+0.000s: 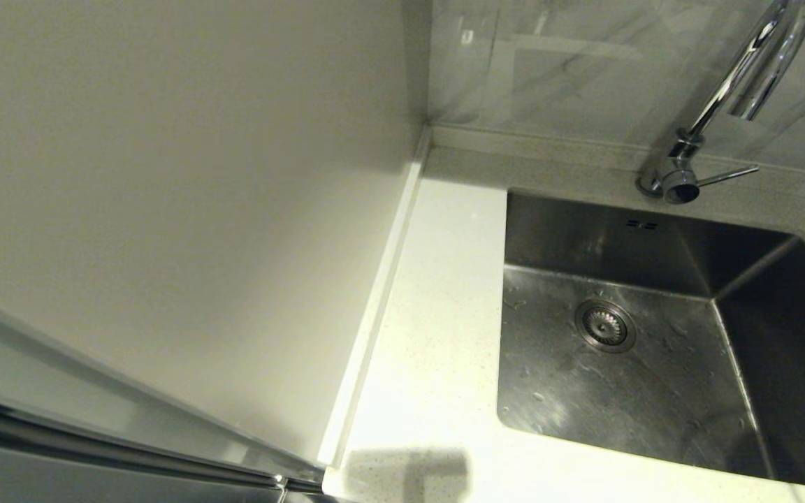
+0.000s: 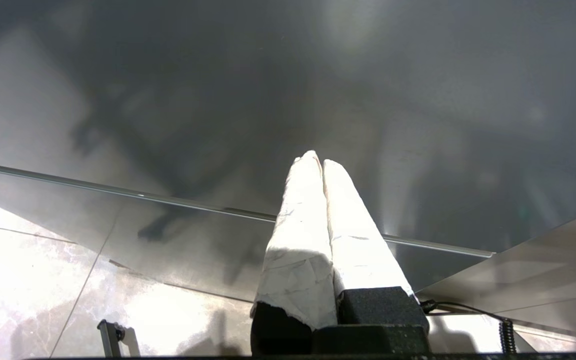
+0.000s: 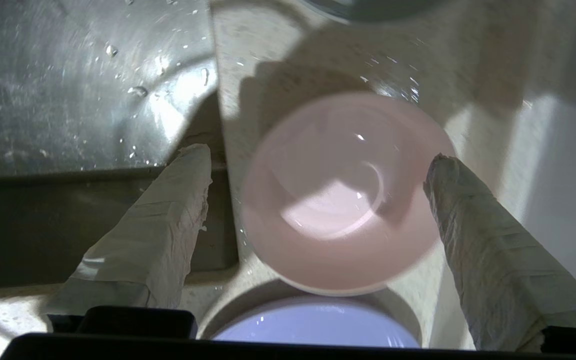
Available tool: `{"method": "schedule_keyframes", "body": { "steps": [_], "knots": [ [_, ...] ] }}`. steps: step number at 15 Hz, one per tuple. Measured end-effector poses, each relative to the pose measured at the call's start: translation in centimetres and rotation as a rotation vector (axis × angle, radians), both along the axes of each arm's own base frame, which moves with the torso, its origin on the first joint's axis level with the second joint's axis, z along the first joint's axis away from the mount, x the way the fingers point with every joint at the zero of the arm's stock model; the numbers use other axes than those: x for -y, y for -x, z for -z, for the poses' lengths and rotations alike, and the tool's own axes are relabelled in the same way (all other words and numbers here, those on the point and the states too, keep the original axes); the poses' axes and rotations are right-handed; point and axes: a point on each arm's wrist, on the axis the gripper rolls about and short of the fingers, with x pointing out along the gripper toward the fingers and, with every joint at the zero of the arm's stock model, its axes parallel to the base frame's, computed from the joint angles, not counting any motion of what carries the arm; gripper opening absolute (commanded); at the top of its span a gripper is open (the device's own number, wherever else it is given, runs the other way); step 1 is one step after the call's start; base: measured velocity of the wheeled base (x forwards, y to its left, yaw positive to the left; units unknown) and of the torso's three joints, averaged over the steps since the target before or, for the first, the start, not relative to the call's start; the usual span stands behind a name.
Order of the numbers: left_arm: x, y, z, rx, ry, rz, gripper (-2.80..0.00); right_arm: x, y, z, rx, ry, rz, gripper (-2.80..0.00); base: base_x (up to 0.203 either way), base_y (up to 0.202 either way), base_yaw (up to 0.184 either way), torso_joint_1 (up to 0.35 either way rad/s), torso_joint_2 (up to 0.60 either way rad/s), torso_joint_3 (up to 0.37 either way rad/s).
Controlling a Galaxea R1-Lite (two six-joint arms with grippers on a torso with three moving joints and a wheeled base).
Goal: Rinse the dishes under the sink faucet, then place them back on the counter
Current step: Put a bowl into the sink
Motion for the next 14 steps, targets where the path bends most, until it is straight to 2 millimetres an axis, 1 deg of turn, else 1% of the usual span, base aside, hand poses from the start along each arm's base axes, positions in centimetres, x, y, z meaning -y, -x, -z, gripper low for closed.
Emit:
{"method": "schedule_keyframes", "body": {
  "steps": [4,6,8,11,14],
  "knots": [
    [0.0,0.0,0.0,0.000,0.000,0.000,-2.80,0.4,-1.6,0.6,-0.019,0.036,-0.100,0.00,0.000,0.000,0.000,0.000,0.00,0.000],
    [0.0,0.0,0.0,0.000,0.000,0.000,-2.80,0.5,-2.1,0.5,-0.019,0.052,-0.124,0.00,0.000,0.000,0.000,0.000,0.00,0.000],
    [0.0,0.0,0.0,0.000,0.000,0.000,-2.80,0.6,-2.6,-0.2,-0.008,0.099,-0.155,0.00,0.000,0.000,0.000,0.000,0.00,0.000],
    [0.0,0.0,0.0,0.000,0.000,0.000,-2.80,0.6,-4.2,-1.2,0.011,0.157,-0.214,0.00,0.000,0.000,0.000,0.000,0.00,0.000],
    [0.0,0.0,0.0,0.000,0.000,0.000,-2.80,0.4,-5.9,-0.4,0.005,0.142,-0.261,0.00,0.000,0.000,0.000,0.000,0.00,0.000]
  ]
}}
